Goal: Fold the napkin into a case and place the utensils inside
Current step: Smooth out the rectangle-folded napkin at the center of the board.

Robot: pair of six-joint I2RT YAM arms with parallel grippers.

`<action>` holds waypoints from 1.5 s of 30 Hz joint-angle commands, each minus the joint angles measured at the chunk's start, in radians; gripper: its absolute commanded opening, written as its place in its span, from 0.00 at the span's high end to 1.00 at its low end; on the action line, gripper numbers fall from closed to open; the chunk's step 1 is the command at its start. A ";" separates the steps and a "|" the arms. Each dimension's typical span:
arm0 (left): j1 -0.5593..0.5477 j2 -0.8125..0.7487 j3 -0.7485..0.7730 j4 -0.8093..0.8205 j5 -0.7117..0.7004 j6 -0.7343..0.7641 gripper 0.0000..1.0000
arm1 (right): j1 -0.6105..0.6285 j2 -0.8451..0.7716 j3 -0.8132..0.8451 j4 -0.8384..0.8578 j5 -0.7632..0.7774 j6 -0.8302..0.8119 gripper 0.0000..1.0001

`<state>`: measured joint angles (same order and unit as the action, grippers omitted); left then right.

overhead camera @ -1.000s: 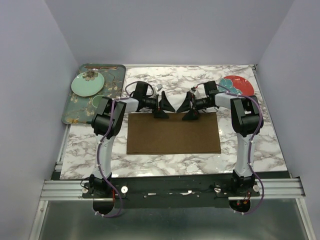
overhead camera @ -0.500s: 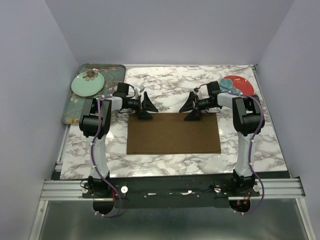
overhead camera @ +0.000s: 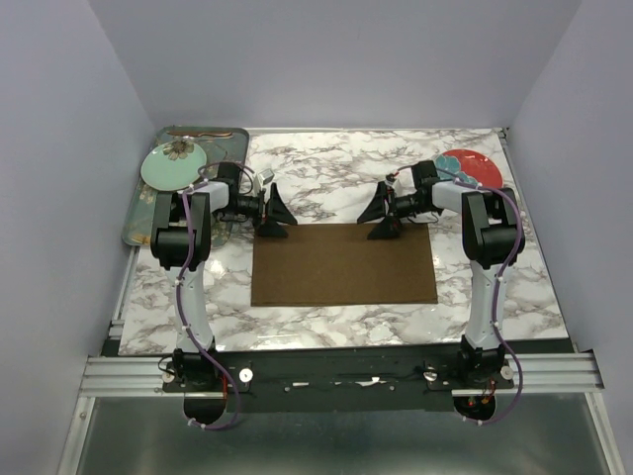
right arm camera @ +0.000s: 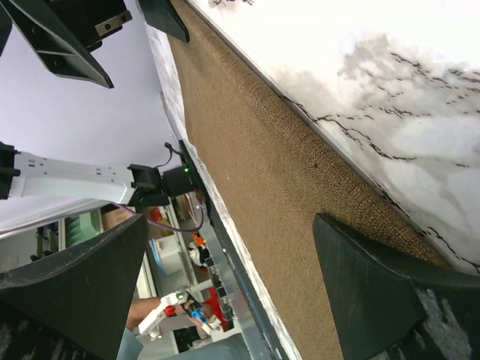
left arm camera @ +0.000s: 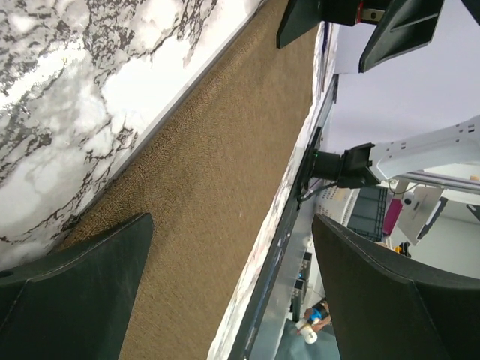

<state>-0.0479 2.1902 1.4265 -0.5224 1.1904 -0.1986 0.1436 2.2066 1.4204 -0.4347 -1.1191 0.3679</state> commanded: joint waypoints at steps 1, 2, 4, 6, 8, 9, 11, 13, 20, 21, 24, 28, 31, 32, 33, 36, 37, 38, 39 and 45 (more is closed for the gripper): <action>-0.012 0.017 -0.005 -0.085 -0.080 0.094 0.01 | 0.020 -0.019 0.034 -0.056 0.105 -0.107 0.00; -0.015 0.016 -0.005 -0.084 -0.081 0.094 0.01 | 0.033 -0.036 0.044 -0.053 0.093 -0.101 0.00; -0.024 0.017 -0.006 -0.083 -0.083 0.093 0.01 | 0.076 -0.057 0.084 -0.032 0.056 -0.054 0.00; -0.029 0.017 -0.011 -0.082 -0.095 0.094 0.01 | 0.112 -0.065 0.100 0.006 0.045 0.024 0.00; -0.032 0.016 -0.020 -0.071 -0.107 0.093 0.01 | 0.131 -0.065 0.097 0.117 0.036 0.098 0.00; -0.032 0.016 -0.021 -0.068 -0.112 0.091 0.01 | 0.148 -0.058 0.098 0.151 0.030 0.164 0.00; -0.030 0.011 -0.026 -0.065 -0.118 0.090 0.01 | 0.165 -0.019 0.135 0.208 0.025 0.213 0.00; -0.032 0.009 -0.031 -0.065 -0.126 0.091 0.01 | 0.188 0.004 0.152 0.270 0.034 0.287 0.00; -0.032 0.013 -0.026 -0.068 -0.144 0.087 0.01 | 0.237 0.126 0.180 0.427 0.042 0.486 0.00; -0.032 0.014 -0.026 -0.070 -0.144 0.088 0.01 | 0.238 0.149 0.175 0.427 0.042 0.508 0.00; -0.030 0.019 -0.026 -0.068 -0.150 0.085 0.01 | 0.232 0.177 0.170 0.455 0.027 0.499 0.00; -0.030 0.019 -0.029 -0.071 -0.160 0.087 0.01 | 0.208 0.179 0.112 0.446 0.001 0.447 0.00; -0.027 0.019 -0.029 -0.083 -0.164 0.097 0.01 | 0.171 0.174 0.089 0.397 -0.018 0.388 0.00; -0.026 0.020 -0.032 -0.085 -0.167 0.099 0.01 | 0.162 0.166 0.077 0.381 -0.022 0.372 0.00; -0.023 0.019 -0.032 -0.088 -0.169 0.100 0.01 | 0.142 0.160 0.072 0.364 -0.027 0.332 0.00; -0.021 0.016 -0.035 -0.088 -0.173 0.102 0.01 | 0.104 0.133 0.051 0.289 -0.036 0.240 0.00; -0.018 0.016 -0.034 -0.090 -0.176 0.103 0.01 | 0.094 0.127 0.046 0.265 -0.038 0.215 0.00; -0.020 0.017 -0.034 -0.090 -0.178 0.102 0.01 | 0.085 0.120 0.045 0.223 -0.039 0.195 0.00; -0.018 0.016 -0.034 -0.091 -0.179 0.103 0.01 | 0.068 0.110 0.037 0.208 -0.042 0.163 0.00; -0.017 0.019 -0.031 -0.096 -0.190 0.107 0.01 | -0.015 0.085 0.018 0.079 -0.041 0.036 0.00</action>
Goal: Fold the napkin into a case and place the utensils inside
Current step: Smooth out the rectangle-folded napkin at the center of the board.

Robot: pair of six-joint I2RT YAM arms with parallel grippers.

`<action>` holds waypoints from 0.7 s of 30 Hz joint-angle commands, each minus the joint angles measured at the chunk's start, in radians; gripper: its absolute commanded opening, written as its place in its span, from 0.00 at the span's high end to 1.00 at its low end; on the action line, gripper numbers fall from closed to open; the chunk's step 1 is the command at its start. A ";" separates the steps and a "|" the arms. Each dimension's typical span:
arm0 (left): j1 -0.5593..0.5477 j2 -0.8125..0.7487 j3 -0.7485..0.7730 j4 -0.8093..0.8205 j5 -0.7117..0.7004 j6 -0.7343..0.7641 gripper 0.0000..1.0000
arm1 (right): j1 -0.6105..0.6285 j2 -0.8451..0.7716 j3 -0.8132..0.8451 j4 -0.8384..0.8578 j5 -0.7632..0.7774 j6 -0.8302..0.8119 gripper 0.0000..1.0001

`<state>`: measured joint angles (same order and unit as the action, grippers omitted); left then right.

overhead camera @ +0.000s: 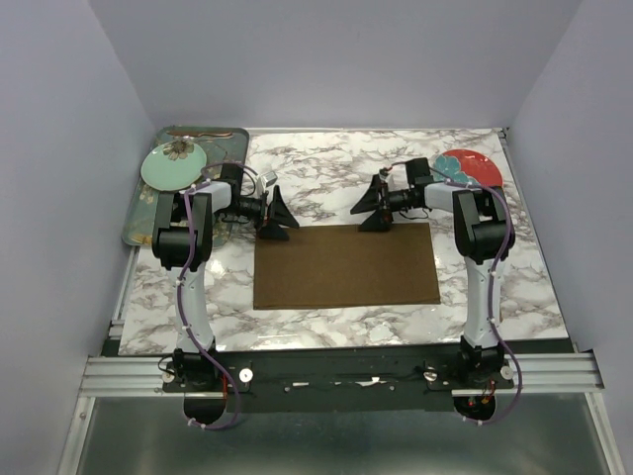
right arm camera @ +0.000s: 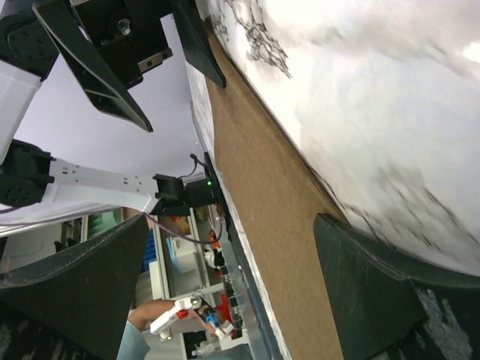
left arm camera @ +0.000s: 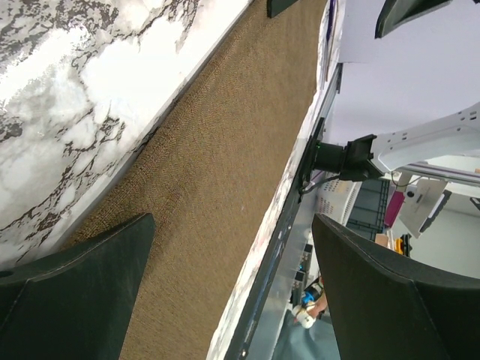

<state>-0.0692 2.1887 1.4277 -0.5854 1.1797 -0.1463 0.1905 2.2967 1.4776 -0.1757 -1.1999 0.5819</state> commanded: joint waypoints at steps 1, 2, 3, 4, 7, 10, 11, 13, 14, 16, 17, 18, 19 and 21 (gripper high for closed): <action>0.005 0.020 -0.032 -0.034 -0.181 0.053 0.01 | -0.074 -0.011 -0.048 -0.195 0.043 -0.189 0.00; 0.005 0.020 -0.032 -0.033 -0.183 0.051 0.01 | -0.085 -0.013 -0.053 -0.220 0.045 -0.200 0.00; 0.006 0.019 -0.033 -0.033 -0.183 0.048 0.01 | -0.109 -0.016 -0.057 -0.232 0.045 -0.220 0.00; 0.006 0.020 -0.033 -0.034 -0.184 0.047 0.01 | -0.123 -0.019 -0.060 -0.243 0.052 -0.232 0.00; 0.005 0.019 -0.033 -0.033 -0.187 0.045 0.01 | -0.169 -0.022 -0.062 -0.292 0.062 -0.269 0.00; 0.005 0.023 -0.032 -0.030 -0.189 0.040 0.01 | -0.212 -0.022 -0.063 -0.335 0.074 -0.301 0.00; 0.006 0.023 -0.029 -0.028 -0.189 0.037 0.01 | -0.221 -0.022 -0.063 -0.358 0.079 -0.310 0.00; 0.005 0.023 -0.029 -0.024 -0.189 0.033 0.01 | -0.246 -0.028 -0.071 -0.373 0.088 -0.324 0.00; 0.006 0.023 -0.027 -0.022 -0.190 0.030 0.01 | -0.253 -0.029 -0.073 -0.387 0.092 -0.330 0.00; 0.006 0.023 -0.027 -0.021 -0.189 0.030 0.01 | -0.273 -0.031 -0.069 -0.400 0.092 -0.355 0.00; 0.005 0.025 -0.026 -0.022 -0.190 0.028 0.01 | -0.276 -0.028 -0.062 -0.418 0.089 -0.361 0.00; 0.005 0.023 -0.026 -0.024 -0.190 0.028 0.01 | -0.279 -0.022 -0.048 -0.442 0.094 -0.381 0.00; 0.005 0.023 -0.026 -0.024 -0.190 0.030 0.01 | -0.280 -0.022 -0.034 -0.452 0.102 -0.389 0.00; 0.005 0.023 -0.023 -0.024 -0.190 0.031 0.01 | -0.280 -0.022 -0.019 -0.487 0.115 -0.411 0.00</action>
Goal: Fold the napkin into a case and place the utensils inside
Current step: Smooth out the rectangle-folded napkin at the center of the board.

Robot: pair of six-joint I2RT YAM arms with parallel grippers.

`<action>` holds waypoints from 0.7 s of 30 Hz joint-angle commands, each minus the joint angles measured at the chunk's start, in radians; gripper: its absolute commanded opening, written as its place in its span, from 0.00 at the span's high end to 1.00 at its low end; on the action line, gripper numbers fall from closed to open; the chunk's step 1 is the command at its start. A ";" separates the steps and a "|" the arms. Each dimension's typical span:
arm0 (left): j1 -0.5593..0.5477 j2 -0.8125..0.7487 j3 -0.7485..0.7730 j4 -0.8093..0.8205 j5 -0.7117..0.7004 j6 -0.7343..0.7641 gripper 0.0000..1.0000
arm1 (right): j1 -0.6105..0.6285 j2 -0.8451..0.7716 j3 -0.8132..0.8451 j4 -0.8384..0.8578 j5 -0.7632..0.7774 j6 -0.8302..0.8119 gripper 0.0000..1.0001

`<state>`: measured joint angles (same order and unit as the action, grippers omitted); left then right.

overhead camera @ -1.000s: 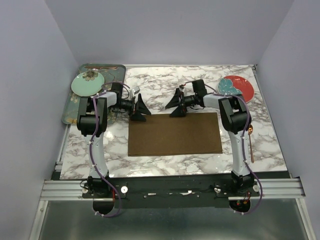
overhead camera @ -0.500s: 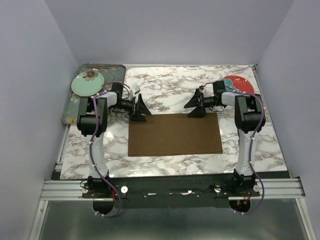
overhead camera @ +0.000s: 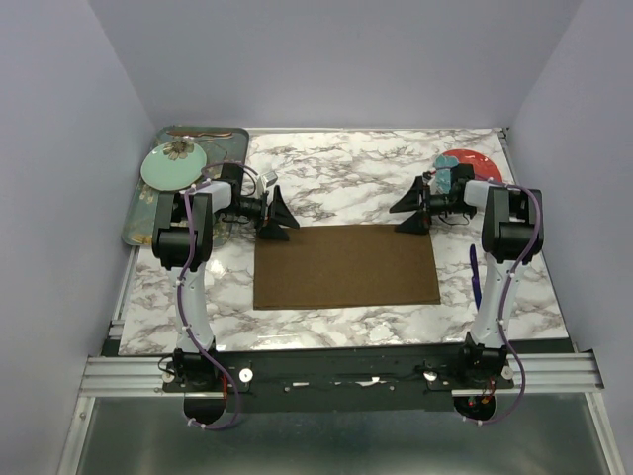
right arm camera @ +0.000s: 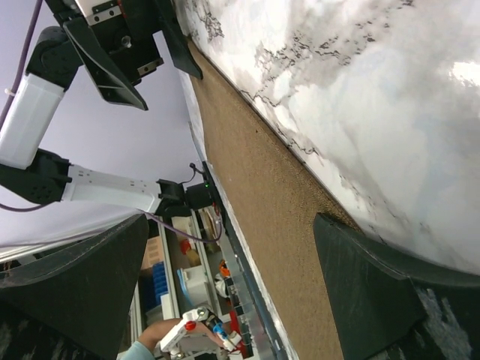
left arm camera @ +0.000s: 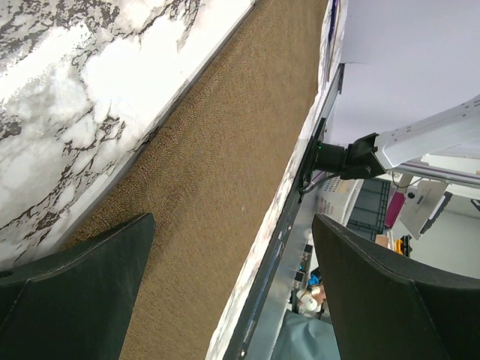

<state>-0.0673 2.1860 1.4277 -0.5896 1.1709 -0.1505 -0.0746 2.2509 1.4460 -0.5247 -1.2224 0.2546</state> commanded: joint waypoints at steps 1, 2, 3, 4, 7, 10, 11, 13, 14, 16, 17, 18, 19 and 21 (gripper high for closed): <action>0.003 0.026 -0.021 -0.022 -0.182 0.034 0.01 | -0.016 0.022 0.022 -0.146 0.144 -0.090 0.00; 0.003 0.024 -0.016 -0.022 -0.182 0.035 0.01 | -0.016 0.022 0.025 -0.170 0.147 -0.097 0.00; 0.004 0.024 -0.015 -0.021 -0.182 0.035 0.01 | -0.017 0.021 0.028 -0.182 0.153 -0.103 0.00; 0.003 0.023 -0.012 -0.019 -0.180 0.034 0.01 | -0.020 0.016 0.030 -0.184 0.165 -0.097 0.00; 0.000 0.008 0.005 -0.016 -0.165 0.032 0.01 | -0.027 -0.004 0.034 -0.195 0.179 -0.100 0.00; -0.032 -0.041 0.052 -0.021 -0.152 0.048 0.01 | -0.024 -0.040 0.071 -0.210 0.153 -0.121 0.00; -0.045 -0.052 0.092 -0.024 -0.148 0.043 0.01 | -0.021 -0.053 0.094 -0.227 0.152 -0.127 0.01; -0.080 -0.078 0.137 -0.019 -0.116 -0.006 0.01 | -0.016 -0.074 0.161 -0.257 0.152 -0.135 0.02; -0.094 -0.087 0.175 0.002 -0.108 -0.026 0.01 | -0.014 -0.080 0.177 -0.276 0.155 -0.137 0.07; -0.144 -0.115 0.201 0.039 -0.111 -0.090 0.01 | -0.014 -0.114 0.188 -0.288 0.184 -0.137 0.14; -0.161 -0.123 0.215 0.097 -0.111 -0.118 0.01 | -0.013 -0.126 0.180 -0.296 0.245 -0.133 0.27; -0.179 -0.124 0.221 0.124 -0.111 -0.154 0.01 | -0.010 -0.137 0.174 -0.302 0.280 -0.133 0.32; -0.218 -0.121 0.229 0.152 -0.109 -0.185 0.01 | -0.007 -0.151 0.166 -0.310 0.306 -0.153 0.38; -0.259 -0.106 0.240 0.265 -0.109 -0.297 0.01 | -0.004 -0.155 0.163 -0.339 0.403 -0.161 0.53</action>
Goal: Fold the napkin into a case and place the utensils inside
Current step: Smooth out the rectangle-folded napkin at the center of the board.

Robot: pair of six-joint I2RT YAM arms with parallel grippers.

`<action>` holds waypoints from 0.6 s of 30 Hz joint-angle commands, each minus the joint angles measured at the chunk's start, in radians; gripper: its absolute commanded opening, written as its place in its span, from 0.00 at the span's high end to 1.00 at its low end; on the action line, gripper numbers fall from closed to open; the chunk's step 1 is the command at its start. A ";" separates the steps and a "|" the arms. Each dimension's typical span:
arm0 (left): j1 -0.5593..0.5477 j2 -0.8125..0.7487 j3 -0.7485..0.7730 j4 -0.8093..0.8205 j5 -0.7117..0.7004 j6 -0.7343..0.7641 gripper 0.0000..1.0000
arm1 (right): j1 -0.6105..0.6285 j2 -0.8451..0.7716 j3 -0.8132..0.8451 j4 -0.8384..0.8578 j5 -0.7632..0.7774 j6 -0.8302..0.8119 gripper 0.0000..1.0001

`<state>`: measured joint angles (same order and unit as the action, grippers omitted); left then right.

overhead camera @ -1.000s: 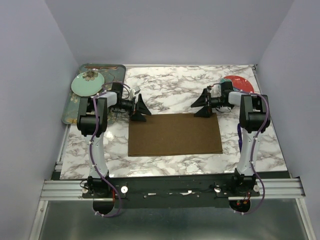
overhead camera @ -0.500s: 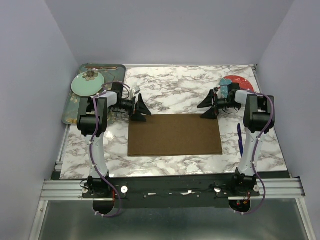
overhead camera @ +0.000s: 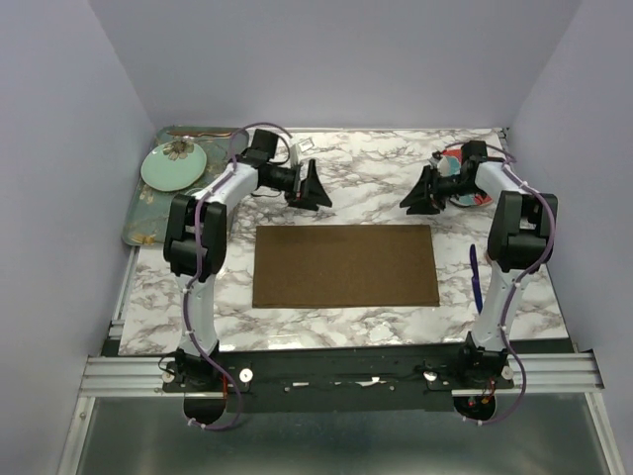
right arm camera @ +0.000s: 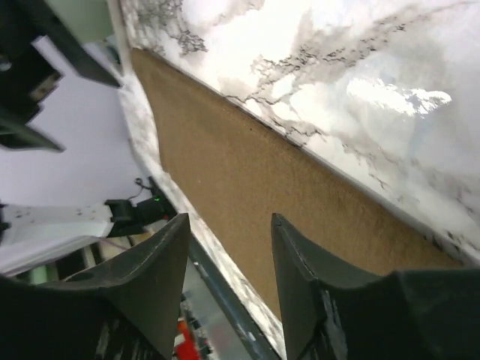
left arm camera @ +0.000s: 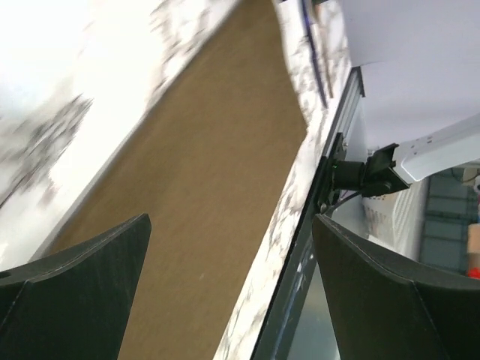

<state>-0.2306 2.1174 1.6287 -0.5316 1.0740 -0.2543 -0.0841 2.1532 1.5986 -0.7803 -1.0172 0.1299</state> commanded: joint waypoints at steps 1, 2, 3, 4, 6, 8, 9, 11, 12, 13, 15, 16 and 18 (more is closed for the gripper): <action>-0.133 -0.028 0.043 0.247 -0.020 -0.226 0.01 | 0.007 -0.058 0.009 -0.088 0.210 -0.048 0.58; -0.153 -0.014 0.051 0.336 -0.020 -0.270 0.01 | 0.009 -0.055 0.006 -0.094 0.253 -0.047 0.65; -0.171 0.019 0.056 0.384 -0.020 -0.355 0.01 | 0.015 -0.052 0.004 -0.091 0.267 -0.046 0.69; -0.186 0.038 0.060 0.422 -0.020 -0.403 0.01 | 0.020 -0.050 0.006 -0.089 0.278 -0.055 0.73; -0.229 0.085 0.057 0.571 -0.011 -0.536 0.01 | 0.035 -0.038 0.015 -0.085 0.328 -0.059 0.80; -0.262 0.111 0.051 0.671 -0.016 -0.589 0.01 | 0.044 -0.027 0.021 -0.091 0.371 -0.075 0.85; -0.271 0.137 0.048 0.702 -0.017 -0.620 0.01 | 0.052 -0.012 0.029 -0.094 0.384 -0.079 0.86; -0.279 0.160 0.024 0.781 -0.020 -0.698 0.01 | 0.060 0.003 0.038 -0.108 0.425 -0.095 0.89; -0.285 0.177 0.011 0.809 -0.025 -0.726 0.01 | 0.064 0.016 0.044 -0.112 0.439 -0.099 0.90; -0.285 0.184 -0.001 0.834 -0.028 -0.764 0.01 | 0.067 0.022 0.049 -0.112 0.453 -0.102 0.92; -0.285 0.205 -0.033 0.880 -0.028 -0.792 0.01 | 0.076 0.031 0.063 -0.123 0.480 -0.114 0.94; -0.283 0.210 -0.046 0.898 -0.026 -0.807 0.01 | 0.081 0.042 0.090 -0.132 0.499 -0.121 0.95; -0.282 0.223 -0.069 0.904 -0.025 -0.810 0.01 | 0.083 0.053 0.119 -0.161 0.552 -0.145 0.96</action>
<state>-0.5228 2.3123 1.6062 0.2325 1.0588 -0.9527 -0.0151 2.1693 1.6337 -0.8734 -0.6083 0.0444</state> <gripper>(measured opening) 0.985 0.059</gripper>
